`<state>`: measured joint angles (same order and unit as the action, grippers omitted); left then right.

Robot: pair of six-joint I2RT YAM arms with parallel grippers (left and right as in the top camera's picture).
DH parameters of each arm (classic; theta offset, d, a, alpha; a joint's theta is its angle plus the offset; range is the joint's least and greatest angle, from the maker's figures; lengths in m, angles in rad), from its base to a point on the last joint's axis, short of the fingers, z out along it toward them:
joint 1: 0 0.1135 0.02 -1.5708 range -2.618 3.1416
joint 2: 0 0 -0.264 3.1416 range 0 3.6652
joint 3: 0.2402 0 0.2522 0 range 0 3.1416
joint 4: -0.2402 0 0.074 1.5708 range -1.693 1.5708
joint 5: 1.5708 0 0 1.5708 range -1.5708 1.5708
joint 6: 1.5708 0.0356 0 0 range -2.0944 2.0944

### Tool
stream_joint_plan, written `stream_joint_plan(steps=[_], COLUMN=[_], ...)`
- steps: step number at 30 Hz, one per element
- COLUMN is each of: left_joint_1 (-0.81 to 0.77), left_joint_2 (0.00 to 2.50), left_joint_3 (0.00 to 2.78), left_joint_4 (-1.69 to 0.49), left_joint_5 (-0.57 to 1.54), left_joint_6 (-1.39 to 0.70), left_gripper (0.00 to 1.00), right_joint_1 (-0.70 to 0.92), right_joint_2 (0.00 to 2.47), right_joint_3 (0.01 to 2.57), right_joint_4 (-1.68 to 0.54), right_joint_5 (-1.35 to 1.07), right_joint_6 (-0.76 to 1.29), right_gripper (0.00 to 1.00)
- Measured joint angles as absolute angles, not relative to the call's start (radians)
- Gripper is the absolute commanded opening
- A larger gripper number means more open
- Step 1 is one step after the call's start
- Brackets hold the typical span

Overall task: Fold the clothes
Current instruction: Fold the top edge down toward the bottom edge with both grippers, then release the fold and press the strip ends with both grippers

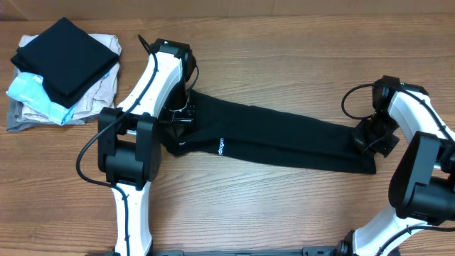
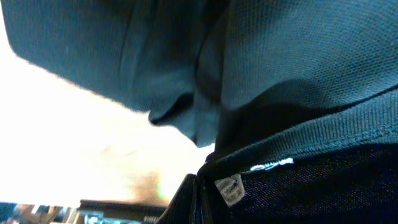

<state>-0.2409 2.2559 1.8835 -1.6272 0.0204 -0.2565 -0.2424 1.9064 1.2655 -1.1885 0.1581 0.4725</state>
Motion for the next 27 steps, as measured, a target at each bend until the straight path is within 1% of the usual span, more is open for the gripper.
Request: stream_joint_plan(steps=[2, 4, 5, 6, 7, 8, 9, 10, 11, 14, 17, 20, 24, 25, 26, 27], left_joint_1=[-0.241, -0.241, -0.241, -0.241, -0.241, -0.241, -0.241, -0.241, -0.241, -0.231, -0.206, -0.175, -0.16, -0.16, -0.162, -0.162], left_joint_2=[2.256, 2.256, 2.256, 2.256, 2.256, 2.256, 2.256, 2.256, 2.256, 2.256, 2.256, 2.256, 2.255, 2.255, 2.255, 2.255], left_joint_3=[1.884, 1.884, 1.884, 1.884, 1.884, 1.884, 1.883, 1.884, 1.884, 1.884, 1.914, 1.995, 2.069, 2.074, 2.075, 2.075], left_joint_4=[-1.636, -1.634, -1.631, -1.625, -1.622, -1.619, -1.619, -1.619, -1.62, -1.621, -1.634, -1.667, -1.682, -1.678, -1.671, -1.663], left_joint_5=[0.017, 0.014, 0.013, 0.01, 0.007, 0.004, 0.0, -0.012, -0.028, -0.07, -0.081, -0.08, -0.08, -0.08, -0.078, -0.07], left_joint_6=[-0.257, -0.257, -0.257, -0.257, -0.258, -0.26, -0.26, -0.261, -0.26, -0.265, -0.272, -0.272, -0.272, -0.272, -0.276, -0.281], left_gripper=[0.04, 0.11, 0.2, 0.38, 0.56, 0.66, 0.69, 0.73, 0.75, 0.77, 0.77, 0.77, 0.75, 0.69, 0.6, 0.44], right_joint_1=[-0.242, -0.242, -0.242, -0.242, -0.242, -0.242, -0.242, -0.242, -0.242, -0.242, -0.243, -0.242, -0.241, -0.239, -0.237, -0.235], right_joint_2=[1.906, 1.906, 1.906, 1.906, 1.906, 1.906, 1.906, 1.906, 1.906, 1.906, 1.906, 1.906, 1.906, 1.906, 1.906, 1.906], right_joint_3=[1.266, 1.266, 1.266, 1.266, 1.266, 1.266, 1.266, 1.266, 1.266, 1.283, 1.36, 1.486, 1.567, 1.571, 1.571, 1.57], right_joint_4=[-1.185, -1.184, -1.184, -1.183, -1.183, -1.185, -1.189, -1.195, -1.2, -1.238, -1.3, -1.364, -1.415, -1.421, -1.426, -1.431], right_joint_5=[0.16, 0.162, 0.162, 0.162, 0.162, 0.164, 0.165, 0.165, 0.165, 0.165, 0.165, 0.148, 0.056, 0.03, 0.011, -0.008], right_joint_6=[0.473, 0.475, 0.475, 0.475, 0.482, 0.482, 0.477, 0.477, 0.481, 0.472, 0.471, 0.458, 0.384, 0.361, 0.341, 0.328], right_gripper=[0.04, 0.04, 0.04, 0.14, 0.3, 0.33, 0.34, 0.41, 0.45, 0.49, 0.52, 0.51, 0.51, 0.51, 0.5, 0.47])
